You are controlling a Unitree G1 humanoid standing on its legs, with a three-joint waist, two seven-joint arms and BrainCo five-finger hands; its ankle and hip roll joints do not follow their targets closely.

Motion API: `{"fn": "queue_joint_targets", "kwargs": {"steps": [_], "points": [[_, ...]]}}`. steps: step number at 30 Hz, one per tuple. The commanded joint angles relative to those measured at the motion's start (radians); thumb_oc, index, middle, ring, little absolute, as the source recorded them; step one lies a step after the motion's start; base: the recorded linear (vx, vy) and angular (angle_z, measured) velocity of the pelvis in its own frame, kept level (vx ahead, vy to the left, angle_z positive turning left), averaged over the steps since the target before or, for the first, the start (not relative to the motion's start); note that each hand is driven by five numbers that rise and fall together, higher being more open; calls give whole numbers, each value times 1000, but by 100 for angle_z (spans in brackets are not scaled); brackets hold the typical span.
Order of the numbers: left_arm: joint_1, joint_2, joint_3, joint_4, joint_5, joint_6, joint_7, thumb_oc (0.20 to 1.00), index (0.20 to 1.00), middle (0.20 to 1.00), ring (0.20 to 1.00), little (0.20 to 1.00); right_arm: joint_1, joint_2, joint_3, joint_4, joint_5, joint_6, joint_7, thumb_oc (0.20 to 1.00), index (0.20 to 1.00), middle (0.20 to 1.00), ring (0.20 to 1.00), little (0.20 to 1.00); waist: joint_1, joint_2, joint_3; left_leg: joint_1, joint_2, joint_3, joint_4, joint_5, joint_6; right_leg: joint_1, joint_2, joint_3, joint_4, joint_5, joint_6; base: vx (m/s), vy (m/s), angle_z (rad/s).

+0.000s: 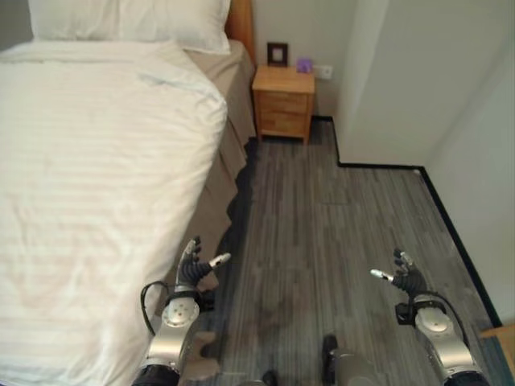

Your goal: Making the bed.

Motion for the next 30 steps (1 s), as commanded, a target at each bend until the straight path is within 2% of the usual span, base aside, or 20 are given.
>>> {"fn": "queue_joint_targets", "kwargs": {"steps": [1, 3, 4, 5, 7, 9, 11, 12, 13, 16, 20, 21, 22, 23, 24, 25, 26, 27, 28, 30], "points": [[34, 37, -26, -75, 48, -40, -11, 1000, 1000, 1000, 1000, 1000, 4, -7, -45, -3, -12, -46, -27, 1000, 1000, 1000, 1000, 1000, -31, 7, -27, 302, 130, -40, -122, -50, -154, -14, 47, 12, -65, 114, -8, 562, -249, 79], [52, 29, -32, -79, 48, -42, -14, 1000, 1000, 1000, 1000, 1000, 21, -9, -45, 4, -16, -49, -22, 1000, 1000, 1000, 1000, 1000, -37, 14, -28, 311, 150, -40, -86, -15, -167, 2, 51, 25, -42, 123, -22, 556, -270, 61], [87, 11, -26, -80, 23, -40, -17, 1000, 1000, 1000, 1000, 1000, 40, -25, -46, 31, -20, -50, -19, 1000, 1000, 1000, 1000, 1000, -42, 32, -31, 242, 172, -31, 168, 165, -203, 57, 76, 8, -15, 97, -67, 524, -348, 33], [90, 12, -29, -81, 6, -35, -19, 1000, 1000, 1000, 1000, 1000, 34, -42, -44, 42, -31, -49, -23, 1000, 1000, 1000, 1000, 1000, -27, 21, -15, 157, 174, -36, 337, 234, -200, 103, 76, 11, -22, 76, -93, 620, -479, 29], [88, 25, -44, -101, 3, -29, -31, 1000, 1000, 1000, 1000, 1000, 29, -72, -49, 20, -43, -49, -35, 1000, 1000, 1000, 1000, 1000, 13, -25, 42, -16, 139, -40, 588, 251, -162, 168, 58, 17, -36, 49, -134, 369, -429, 40], [85, 39, -53, -128, 5, -37, -29, 1000, 1000, 1000, 1000, 1000, 25, -90, -53, 6, -54, -43, -42, 1000, 1000, 1000, 1000, 1000, 50, -46, 77, -99, 119, -17, 620, 189, -134, 230, 47, 41, -61, 27, -141, 450, -283, -25], [83, 33, -57, -124, -1, -36, -22, 1000, 1000, 1000, 1000, 1000, 18, -94, -50, 14, -61, -40, -46, 1000, 1000, 1000, 1000, 1000, 63, -50, 78, -159, 80, -13, 604, 165, -133, 258, 38, 49, -82, 20, -135, 426, -73, -53], [89, 20, -58, -125, -15, -36, -15, 1000, 1000, 1000, 1000, 1000, 4, -108, -47, 16, -75, -28, -42, 1000, 1000, 1000, 1000, 1000, 83, -44, 66, -228, 26, 21, 491, 117, -130, 302, 29, 66, -96, -5, -121, 620, -14, -9], [100, 17, -52, -130, -8, -34, -16, 1000, 1000, 1000, 1000, 1000, 9, -116, -49, 9, -86, -27, -37, 1000, 1000, 1000, 1000, 1000, 89, -33, 60, -231, 15, 39, 372, 97, -118, 321, 35, 73, -96, -25, -110, 884, 13, -12], [130, -3, -46, -124, 22, -18, -13, 1000, 1000, 1000, 1000, 1000, 16, -135, -35, 25, -119, -29, -33, 1000, 1000, 1000, 1000, 1000, 111, 3, 29, -235, -2, 114, -111, 195, -119, 419, 58, 92, -96, -103, -75, 739, 47, -38], [141, -12, -50, -106, 33, -4, -7, 1000, 1000, 1000, 1000, 1000, 8, -128, -16, 58, -135, -6, -25, 1000, 1000, 1000, 1000, 1000, 132, 1, 3, -287, -4, 112, -122, 236, -128, 503, 47, 125, -96, -135, -64, 731, 61, -30], [163, -15, -37, -113, 17, -7, 1, 1000, 1000, 1000, 1000, 1000, 4, -109, -10, 42, -151, -5, -13, 1000, 1000, 1000, 1000, 1000, 149, -8, -25, -239, -14, 60, -122, 286, -100, 541, 21, 141, -37, -149, -46, 558, 107, -54], [164, -14, -37, -114, 17, -6, 1, 1000, 1000, 1000, 1000, 1000, 5, -108, -11, 41, -151, -5, -13, 1000, 1000, 1000, 1000, 1000, 149, -12, -26, -239, -17, 60, -122, 286, -100, 539, 18, 140, -34, -153, -45, 795, 163, -65], [167, -10, -43, -119, 15, -5, 4, 1000, 1000, 1000, 1000, 1000, -2, -102, -4, 43, -162, -19, -16, 1000, 1000, 1000, 1000, 1000, 156, -36, -19, -219, -29, 59, -119, 291, -85, 506, 5, 147, 145, -96, -19, 465, 191, -75], [160, 2, -46, -109, 31, 6, 10, 1000, 1000, 1000, 1000, 1000, 1, -109, 14, 34, -228, -12, -24, 1000, 1000, 1000, 1000, 1000, 152, -26, -1, -155, -21, 63, -122, 245, -49, 328, -18, 159, 450, 61, 20, 589, 259, -77], [153, 10, -46, -95, 55, 13, 23, 1000, 1000, 1000, 1000, 1000, 6, -107, 20, 34, -246, -10, -31, 1000, 1000, 1000, 1000, 1000, 141, -24, 9, -107, -26, 76, -122, 214, -35, 287, -49, 135, 558, 154, 26, 340, 206, -92], [152, 10, -46, -95, 55, 13, 23, 1000, 1000, 1000, 1000, 1000, 5, -107, 20, 34, -246, -10, -31, 1000, 1000, 1000, 1000, 1000, 143, -20, 9, -109, -22, 77, -122, 215, -35, 284, -45, 136, 557, 158, 26, 473, 192, -90], [129, 30, -55, -89, 55, 15, 35, 1000, 1000, 1000, 1000, 1000, -6, -109, 33, 8, -281, -2, -38, 1000, 1000, 1000, 1000, 1000, 112, 5, 37, -38, 2, 65, -122, 182, -22, 175, -62, 100, 714, 135, -2, 541, 165, -67], [121, 40, -53, -95, 58, 14, 37, 1000, 1000, 1000, 1000, 1000, -5, -107, 34, -7, -292, 1, -39, 1000, 1000, 1000, 1000, 1000, 106, 8, 42, -12, 8, 60, -122, 163, -19, 147, -96, 54, 719, 111, -13, 738, 152, -2], [101, 53, -51, -111, 55, 8, 32, 1000, 1000, 1000, 1000, 1000, -4, -113, 30, -19, -306, 3, -43, 1000, 1000, 1000, 1000, 1000, 83, 4, 44, 26, 22, 55, -122, 128, -36, 111, -94, 1, 596, 33, -32, 574, -33, 58]]}}
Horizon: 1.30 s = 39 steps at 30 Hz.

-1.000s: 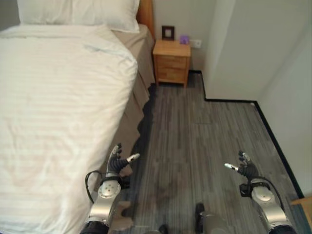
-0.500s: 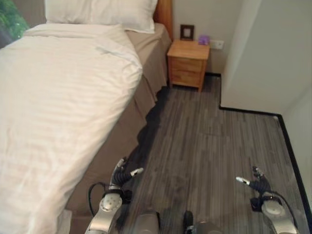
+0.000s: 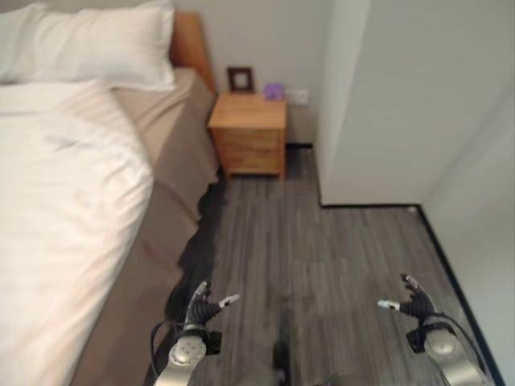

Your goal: Making the bed.

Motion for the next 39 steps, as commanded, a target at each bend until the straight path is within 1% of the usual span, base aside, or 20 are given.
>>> {"fn": "queue_joint_targets", "kwargs": {"steps": [1, 4, 7, 9, 12, 14, 16, 17, 18, 19, 22, 24, 27, 28, 32, 33, 34, 37, 38, 39], "points": [[-46, 66, 54, -81, 44, -54, 24, 1000, 1000, 1000, 1000, 1000, -102, -12, -30, -12, -47, -34, -14, 1000, 1000, 1000, 1000, 1000, 34, -16, 37, 46, 98, 34, -51, -42, -134, 126, -52, 34, -454, 210, 48, 548, -101, 70], [-55, 67, 62, -83, 48, -59, 21, 1000, 1000, 1000, 1000, 1000, -109, -10, -33, -32, -41, -43, -14, 1000, 1000, 1000, 1000, 1000, 7, -34, 31, 107, 105, 10, -51, -100, -168, 125, 14, 29, -827, 219, 61, 575, -168, 75], [-67, 66, 69, -71, 58, -60, 20, 1000, 1000, 1000, 1000, 1000, -111, -9, -31, -49, -47, -44, -18, 1000, 1000, 1000, 1000, 1000, -20, -51, 20, 159, 106, -35, -51, -149, -191, 112, 75, 154, -1075, 286, 78, 565, -176, 61], [-71, 67, 72, -63, 63, -67, 27, 1000, 1000, 1000, 1000, 1000, -112, -9, -27, -61, -56, -46, -17, 1000, 1000, 1000, 1000, 1000, -26, -51, 7, 207, 122, -62, -51, -178, -204, 79, 78, 183, -1068, 317, 88, 599, -273, 93], [-45, 53, 81, -63, 62, -69, 31, 1000, 1000, 1000, 1000, 1000, -110, -19, -8, -57, -68, -46, -5, 1000, 1000, 1000, 1000, 1000, -31, -31, -14, 265, 163, -76, -38, -159, -222, 114, 80, 168, -1021, 303, 56, 421, -211, 79], [-29, 31, 105, -68, 20, -74, 30, 1000, 1000, 1000, 1000, 1000, -123, -30, -1, -39, -62, -46, -2, 1000, 1000, 1000, 1000, 1000, -27, -10, -11, 199, 177, -75, 164, -75, -253, 170, 85, 143, -1032, 295, 27, 375, -267, 26], [-25, 27, 111, -69, 1, -71, 24, 1000, 1000, 1000, 1000, 1000, -129, -38, -6, -42, -57, -44, 1, 1000, 1000, 1000, 1000, 1000, -18, -21, -2, 128, 165, -81, 274, -31, -257, 203, 75, 135, -1056, 289, 13, 190, -246, 1], [-28, 36, 116, -86, -14, -74, 23, 1000, 1000, 1000, 1000, 1000, -138, -51, -12, -57, -24, -48, -4, 1000, 1000, 1000, 1000, 1000, 13, -48, 37, 9, 147, -76, 477, 37, -245, 260, 58, 129, -1075, 271, -17, 120, -231, -10], [-29, 37, 117, -87, -15, -73, 23, 1000, 1000, 1000, 1000, 1000, -139, -50, -12, -57, -24, -48, -3, 1000, 1000, 1000, 1000, 1000, 9, -45, 37, -3, 149, -81, 496, 29, -245, 257, 60, 125, -1074, 271, -17, 292, -440, -6], [-33, 41, 121, -92, -33, -73, 25, 1000, 1000, 1000, 1000, 1000, -145, -58, -15, -57, -16, -37, -5, 1000, 1000, 1000, 1000, 1000, 26, -62, 62, -81, 169, 0, 571, 14, -231, 295, 45, 110, -1081, 248, -30, 250, -246, -1], [-28, 18, 121, -98, -63, -73, 34, 1000, 1000, 1000, 1000, 1000, -150, -61, -18, -57, -13, -15, 4, 1000, 1000, 1000, 1000, 1000, 49, -53, 64, -158, 123, 56, 476, -38, -230, 345, 30, 101, -1081, 202, -24, 378, -134, 25], [-18, 4, 124, -101, -62, -72, 31, 1000, 1000, 1000, 1000, 1000, -152, -56, -13, -59, -9, -17, 10, 1000, 1000, 1000, 1000, 1000, 53, -34, 50, -163, 82, 130, 287, -70, -204, 379, 43, 90, -1081, 172, -9, 466, 4, 16], [-4, -9, 123, -107, -39, -63, 15, 1000, 1000, 1000, 1000, 1000, -148, -50, -9, -45, -15, -18, 16, 1000, 1000, 1000, 1000, 1000, 55, -5, 28, -139, 79, 240, 96, 0, -196, 421, 68, 81, -1081, 141, 1, 380, 29, 20], [-1, -13, 116, -105, -20, -46, 4, 1000, 1000, 1000, 1000, 1000, -130, -42, -21, -39, -18, -17, 14, 1000, 1000, 1000, 1000, 1000, 26, -8, 16, -117, 109, 398, 56, -3, -204, 465, 60, 44, -1067, 99, 7, 445, 22, 19], [24, -12, 110, -98, -21, -46, -2, 1000, 1000, 1000, 1000, 1000, -105, -22, -9, -51, -49, -10, 29, 1000, 1000, 1000, 1000, 1000, 21, -17, -16, -43, 68, 362, -36, 2, -152, 439, 17, 2, -868, 94, 40, 432, 162, 65], [8, 2, 107, -96, -13, -30, -6, 1000, 1000, 1000, 1000, 1000, -97, 2, -15, -49, -51, -13, 36, 1000, 1000, 1000, 1000, 1000, 5, -22, -3, 13, 64, 370, -51, -48, -127, 329, -24, -22, -597, 215, 110, 220, 167, 4], [3, 9, 108, -95, -10, -28, 4, 1000, 1000, 1000, 1000, 1000, -102, 3, -10, -59, -60, -14, 39, 1000, 1000, 1000, 1000, 1000, -6, -22, 8, 38, 56, 357, -51, -63, -109, 276, -64, -24, -481, 278, 133, 212, 166, 10], [-18, 30, 112, -90, -15, -24, 15, 1000, 1000, 1000, 1000, 1000, -111, 12, -4, -59, -67, -11, 31, 1000, 1000, 1000, 1000, 1000, -31, -25, 30, 72, 78, 346, -51, -89, -105, 183, -94, -12, -364, 279, 129, 195, -14, 111], [-31, 39, 123, -82, -21, -24, 29, 1000, 1000, 1000, 1000, 1000, -115, 20, -2, -61, -66, -7, 30, 1000, 1000, 1000, 1000, 1000, -34, -18, 40, 81, 104, 330, -51, -72, -114, 142, -101, -26, -428, 269, 81, 212, -156, 101], [-41, 48, 134, -82, -26, -26, 35, 1000, 1000, 1000, 1000, 1000, -118, 19, -6, -73, -65, -5, 32, 1000, 1000, 1000, 1000, 1000, -39, -22, 45, 87, 113, 308, -51, -74, -125, 124, -88, -3, -495, 249, 69, 201, -162, 89]]}}
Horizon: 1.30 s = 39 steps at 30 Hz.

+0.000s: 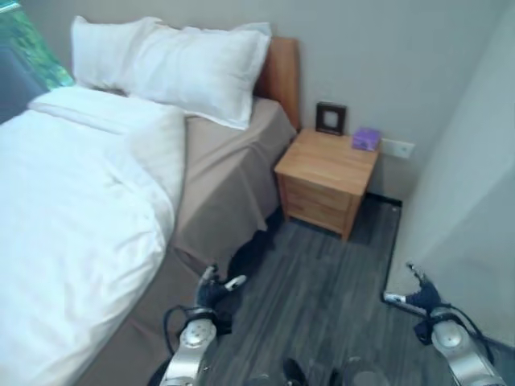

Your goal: Making the bed.

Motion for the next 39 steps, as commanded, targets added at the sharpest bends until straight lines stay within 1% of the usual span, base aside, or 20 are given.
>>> {"fn": "queue_joint_targets", "kwargs": {"steps": [1, 2, 3, 4, 5, 9, 14, 16, 19, 20, 22, 23, 26, 27, 29, 30, 31, 35, 37, 39], "points": [[-26, 89, 60, -41, -6, -32, 41, 1000, 1000, 1000, 1000, 1000, -105, 25, -47, -25, -27, -29, -14, 1000, 1000, 1000, 1000, 1000, 32, -7, 25, -6, 112, -35, -27, -21, -144, 151, 43, 39, -342, 235, -2, 269, -200, 84], [-34, 102, 73, -44, -12, -41, 49, 1000, 1000, 1000, 1000, 1000, -110, 22, -50, -39, -13, -32, -14, 1000, 1000, 1000, 1000, 1000, 28, -21, 25, 2, 120, -77, -27, -27, -166, 150, 76, 90, -468, 219, -3, 177, -136, 63], [-34, 102, 73, -45, -12, -41, 49, 1000, 1000, 1000, 1000, 1000, -111, 22, -50, -38, -13, -32, -15, 1000, 1000, 1000, 1000, 1000, 26, -20, 27, 5, 121, -79, -27, -27, -167, 155, 77, 87, -472, 220, -4, 368, -306, 86], [-47, 119, 93, -43, -16, -49, 61, 1000, 1000, 1000, 1000, 1000, -119, 21, -48, -46, -7, -38, -20, 1000, 1000, 1000, 1000, 1000, 19, -38, 22, 5, 127, -125, -27, -39, -189, 178, 129, 181, -708, 198, -6, 303, -254, 90], [-55, 127, 102, -38, -25, -53, 65, 1000, 1000, 1000, 1000, 1000, -123, 22, -43, -47, -1, -39, -20, 1000, 1000, 1000, 1000, 1000, 16, -45, 17, 8, 127, -153, -27, -47, -198, 192, 143, 243, -794, 211, -7, 379, -322, 118], [-88, 172, 106, -31, -33, -66, 68, 1000, 1000, 1000, 1000, 1000, -131, 15, -27, -51, -4, -46, -23, 1000, 1000, 1000, 1000, 1000, 11, -48, 5, 18, 136, -251, -27, -57, -223, 166, 154, 364, -889, 274, 7, 259, -251, 111], [-47, 155, 135, -32, -32, -70, 69, 1000, 1000, 1000, 1000, 1000, -177, 19, 22, -29, 8, -47, -5, 1000, 1000, 1000, 1000, 1000, 24, -25, -21, 73, 171, -271, -27, -54, -240, 228, 164, 327, -915, 271, -7, 204, -284, 47], [-23, 141, 149, -41, -58, -74, 63, 1000, 1000, 1000, 1000, 1000, -191, 6, 30, -34, 26, -52, 10, 1000, 1000, 1000, 1000, 1000, 37, -19, -6, 14, 190, -267, 118, -34, -255, 278, 162, 293, -926, 254, -31, 78, -300, 10], [-43, 134, 141, -37, -93, -75, 62, 1000, 1000, 1000, 1000, 1000, -220, -20, 26, -25, 47, -45, 9, 1000, 1000, 1000, 1000, 1000, 36, -18, 33, -103, 229, -131, 269, 30, -263, 331, 134, 185, -926, 223, -60, -18, -233, 67], [-44, 138, 146, -37, -100, -78, 60, 1000, 1000, 1000, 1000, 1000, -231, -22, 26, -25, 52, -42, 13, 1000, 1000, 1000, 1000, 1000, 36, -16, 34, -107, 226, -91, 254, 25, -260, 339, 134, 163, -926, 216, -64, 132, -160, 136], [-38, 144, 153, -39, -96, -83, 51, 1000, 1000, 1000, 1000, 1000, -245, -34, 32, -32, 44, -34, 17, 1000, 1000, 1000, 1000, 1000, 54, -3, 26, -131, 107, -126, 185, -29, -229, 360, 153, 164, -926, 199, -64, 235, -79, 93], [-36, 146, 162, -42, -90, -83, 51, 1000, 1000, 1000, 1000, 1000, -255, -38, 37, -31, 34, -33, 19, 1000, 1000, 1000, 1000, 1000, 62, 4, 18, -145, 72, -149, 138, -9, -222, 366, 169, 164, -926, 194, -60, 248, -50, 14], [-31, 146, 175, -46, -68, -73, 53, 1000, 1000, 1000, 1000, 1000, -270, -57, 34, -30, 12, -35, 26, 1000, 1000, 1000, 1000, 1000, 61, 19, 13, -180, 114, -14, -8, 44, -234, 413, 166, 117, -926, 149, -44, 264, 38, 2], [-25, 152, 186, -49, -80, -79, 51, 1000, 1000, 1000, 1000, 1000, -292, -68, 47, -32, -2, -26, 36, 1000, 1000, 1000, 1000, 1000, 73, 25, 3, -168, 125, -12, -26, 89, -231, 439, 173, 90, -926, 142, -46, 254, 80, 54], [-24, 152, 187, -49, -80, -79, 51, 1000, 1000, 1000, 1000, 1000, -292, -68, 48, -32, -2, -26, 36, 1000, 1000, 1000, 1000, 1000, 71, 25, 4, -166, 125, -14, -26, 89, -231, 441, 174, 89, -926, 142, -46, 129, 52, 28], [-21, 159, 190, -56, -77, -81, 49, 1000, 1000, 1000, 1000, 1000, -297, -71, 48, -34, -29, -22, 41, 1000, 1000, 1000, 1000, 1000, 70, 21, -10, -152, 121, -28, -27, 89, -220, 445, 167, 75, -889, 125, -39, 254, 147, -28], [-27, 169, 187, -60, -68, -68, 39, 1000, 1000, 1000, 1000, 1000, -289, -62, 40, -34, -37, -19, 48, 1000, 1000, 1000, 1000, 1000, 67, 3, -19, -124, 118, -26, -27, 72, -205, 411, 139, 53, -721, 109, -26, 296, 192, -23], [-67, 207, 166, -67, -47, -55, 28, 1000, 1000, 1000, 1000, 1000, -318, -52, 49, -26, -58, -16, 43, 1000, 1000, 1000, 1000, 1000, 55, -30, 34, -56, 110, -40, -27, 19, -172, 220, 68, 84, -339, 254, 31, 146, 88, 51], [-77, 214, 160, -67, -49, -56, 29, 1000, 1000, 1000, 1000, 1000, -333, -58, 45, -26, -66, -13, 39, 1000, 1000, 1000, 1000, 1000, 52, -30, 44, -58, 121, -56, -27, 16, -176, 173, 88, 114, -324, 251, 20, 100, -36, 24], [-98, 222, 152, -62, -59, -60, 23, 1000, 1000, 1000, 1000, 1000, -355, -70, 32, -22, -49, -7, 28, 1000, 1000, 1000, 1000, 1000, 53, -36, 47, -58, 129, -89, -27, 6, -197, 130, 95, 122, -460, 213, -8, 204, -89, 45]]}}
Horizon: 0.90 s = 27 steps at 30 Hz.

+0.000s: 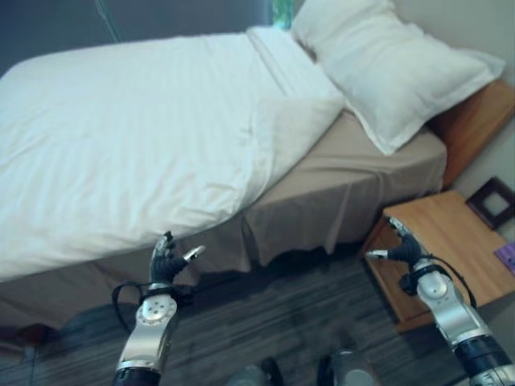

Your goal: Making the bed.

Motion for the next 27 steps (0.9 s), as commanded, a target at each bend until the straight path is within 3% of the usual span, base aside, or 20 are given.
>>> {"fn": "queue_joint_targets", "kwargs": {"steps": [1, 2, 3, 4, 6, 9, 13, 15, 17, 19, 21, 23, 24, 26, 27], "points": [[-26, 55, -3, -15, 4, -44, -4, 1000, 1000, 1000, 1000, 1000, -76, -14, -16, 21, 2, -22, -40, 1000, 1000, 1000, 1000, 1000, -2, 7, -23, -2, 70, -91, -150, 64, -144, 100, 29, 5, -295, 99, -35, 191, -127, 13], [-31, 61, -6, -11, 3, -45, -6, 1000, 1000, 1000, 1000, 1000, -82, -17, -20, 22, 10, -21, -44, 1000, 1000, 1000, 1000, 1000, -5, 0, -22, 1, 71, -107, -150, 60, -154, 108, 43, 11, -394, 102, -37, 126, -96, 39], [-32, 62, -6, -11, 2, -45, -6, 1000, 1000, 1000, 1000, 1000, -82, -17, -20, 22, 11, -21, -44, 1000, 1000, 1000, 1000, 1000, -7, 2, -23, -3, 74, -109, -150, 63, -155, 112, 46, 7, -407, 112, -39, 198, -163, 84], [-55, 80, -15, 2, -1, -46, -8, 1000, 1000, 1000, 1000, 1000, -92, -20, -21, 25, 34, -24, -53, 1000, 1000, 1000, 1000, 1000, -14, -11, -30, 1, 69, -145, -150, 52, -167, 119, 69, 45, -561, 144, -38, 205, -175, 85], [-72, 92, -23, 11, -3, -45, -12, 1000, 1000, 1000, 1000, 1000, -90, -14, -29, 33, 46, -22, -62, 1000, 1000, 1000, 1000, 1000, -16, -21, -37, 6, 70, -170, -150, 42, -173, 115, 66, 61, -633, 185, -25, 256, -216, 99], [-60, 87, -26, 19, 1, -42, -23, 1000, 1000, 1000, 1000, 1000, -70, -1, -40, 34, 42, -20, -72, 1000, 1000, 1000, 1000, 1000, -16, -30, -54, 33, 73, -175, -150, 26, -178, 131, 49, 48, -644, 205, -21, 225, -176, 78], [-43, 67, -22, 26, -16, -32, -28, 1000, 1000, 1000, 1000, 1000, -60, -5, -55, 29, 36, -14, -81, 1000, 1000, 1000, 1000, 1000, -22, -15, -70, 52, 89, -178, -150, 22, -189, 157, 47, 24, -617, 191, -33, 146, -147, 31], [-41, 60, -29, 27, -35, -34, -28, 1000, 1000, 1000, 1000, 1000, -69, -22, -64, 17, 37, -12, -83, 1000, 1000, 1000, 1000, 1000, -27, 7, -68, 51, 114, -189, -150, 29, -205, 154, 53, 3, -583, 164, -46, 124, -216, 12], [52, 99, 61, 47, -105, -62, -70, 1000, 1000, 1000, 1000, 1000, -80, -61, -94, -7, 41, -16, -73, 1000, 1000, 1000, 1000, 1000, -7, 27, -68, 50, 124, -212, -150, 42, -213, 171, 60, -16, -605, 148, -56, 116, -204, 20], [59, 99, 65, 63, -137, -72, -74, 1000, 1000, 1000, 1000, 1000, -111, -91, -87, -6, 45, -19, -84, 1000, 1000, 1000, 1000, 1000, 1, 39, -65, 59, 129, -222, -145, 65, -214, 198, 81, -5, -642, 138, -69, 141, -183, -8], [64, 107, 73, 57, -161, -87, -85, 1000, 1000, 1000, 1000, 1000, -140, -129, -84, -22, 35, -22, -84, 1000, 1000, 1000, 1000, 1000, 9, 32, -48, -2, 120, -237, -12, 46, -209, 227, 81, 0, -659, 130, -83, 83, -160, -25], [58, 112, 68, 49, -175, -91, -89, 1000, 1000, 1000, 1000, 1000, -144, -150, -96, -38, 29, -23, -84, 1000, 1000, 1000, 1000, 1000, 11, 30, -36, -38, 117, -227, 40, 56, -210, 242, 75, -11, -664, 126, -89, 34, -93, -11], [60, 120, 66, 41, -199, -91, -106, 1000, 1000, 1000, 1000, 1000, -139, -201, -126, -58, 17, -24, -86, 1000, 1000, 1000, 1000, 1000, 12, 32, -24, -95, 99, -157, 33, 83, -211, 255, 49, -49, -661, 125, -88, 95, -98, 13], [54, 140, 67, 42, -192, -100, -109, 1000, 1000, 1000, 1000, 1000, -164, -252, -135, -57, 3, -22, -94, 1000, 1000, 1000, 1000, 1000, 32, 34, -24, -190, 53, -154, 3, 133, -209, 287, 47, -59, -664, 126, -84, 163, -43, 51], [57, 154, 76, 34, -199, -107, -112, 1000, 1000, 1000, 1000, 1000, -193, -275, -127, -55, -4, -19, -86, 1000, 1000, 1000, 1000, 1000, 41, 35, -25, -166, 53, -179, -23, 129, -204, 285, 45, -52, -645, 111, -77, 114, 3, 45]]}}
